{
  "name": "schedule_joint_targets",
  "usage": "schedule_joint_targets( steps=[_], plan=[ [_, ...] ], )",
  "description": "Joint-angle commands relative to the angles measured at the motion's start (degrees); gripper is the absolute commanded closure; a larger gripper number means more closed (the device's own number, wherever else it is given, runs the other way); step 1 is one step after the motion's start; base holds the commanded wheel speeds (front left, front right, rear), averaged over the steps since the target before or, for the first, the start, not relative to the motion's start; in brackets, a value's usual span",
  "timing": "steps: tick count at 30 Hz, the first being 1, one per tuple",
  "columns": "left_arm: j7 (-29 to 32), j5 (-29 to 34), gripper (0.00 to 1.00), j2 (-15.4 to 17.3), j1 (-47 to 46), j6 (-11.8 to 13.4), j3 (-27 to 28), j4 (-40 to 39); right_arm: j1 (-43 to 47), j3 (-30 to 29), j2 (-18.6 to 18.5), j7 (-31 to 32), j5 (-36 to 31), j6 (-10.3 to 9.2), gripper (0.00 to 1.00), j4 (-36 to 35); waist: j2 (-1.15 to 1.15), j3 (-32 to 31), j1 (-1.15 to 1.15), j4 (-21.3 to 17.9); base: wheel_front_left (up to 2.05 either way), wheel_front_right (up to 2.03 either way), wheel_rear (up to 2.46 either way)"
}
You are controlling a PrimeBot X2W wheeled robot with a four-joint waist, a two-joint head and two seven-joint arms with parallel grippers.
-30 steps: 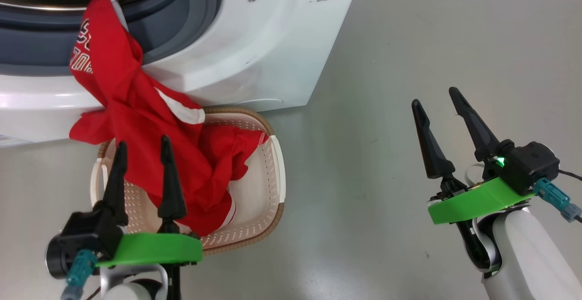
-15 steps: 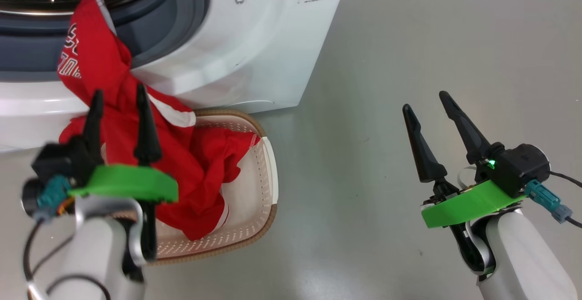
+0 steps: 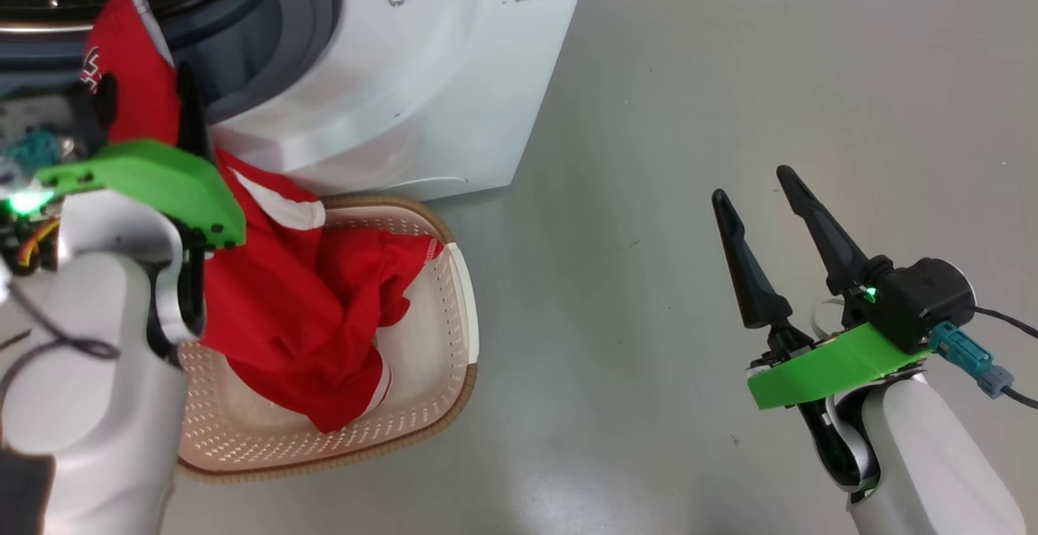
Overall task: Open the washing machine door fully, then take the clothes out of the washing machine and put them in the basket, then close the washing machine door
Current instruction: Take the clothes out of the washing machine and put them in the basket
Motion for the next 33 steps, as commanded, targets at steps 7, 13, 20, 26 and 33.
schedule_joint_targets(
  steps=[7, 13, 20, 26, 33],
  plan=[
    [7.00, 1.12, 0.00, 3.14, -8.47, 0.18, -0.55, 7.92, -0.24, 2.12, -0.19, -0.36, 0.80, 0.02, 0.00, -0.69, 0.00, 0.57, 0.00, -0.43, 0.00, 0.00, 0.00],
    [9.98, 2.52, 0.00, 4.20, -10.56, 1.39, -1.81, 12.18, -0.42, 2.61, -0.22, -0.36, 1.15, 0.02, 0.00, -0.49, 0.00, 0.74, 0.00, -1.04, 0.00, 0.00, 0.00],
    [10.16, 2.99, 0.00, 4.63, -11.64, 2.31, -2.44, 14.09, -0.67, 2.41, -0.31, -0.36, 1.27, 0.02, 0.00, -0.58, 0.00, 1.14, 0.00, -1.43, 0.00, 0.00, 0.00],
    [9.48, 2.23, 1.00, 4.51, -12.23, 1.07, -2.81, 14.87, -0.74, 2.17, -0.29, -0.36, 1.29, 0.02, 0.00, -0.81, 0.00, 1.46, 0.00, -1.34, 0.00, 0.00, 0.00],
    [6.41, 1.45, 1.00, 4.30, -12.68, -0.12, -2.95, 14.67, -0.81, 1.73, -0.42, -0.36, 1.35, 0.02, 0.00, -1.07, 0.00, 1.78, 0.00, -0.76, 0.00, 0.00, 0.00]
  ],
)
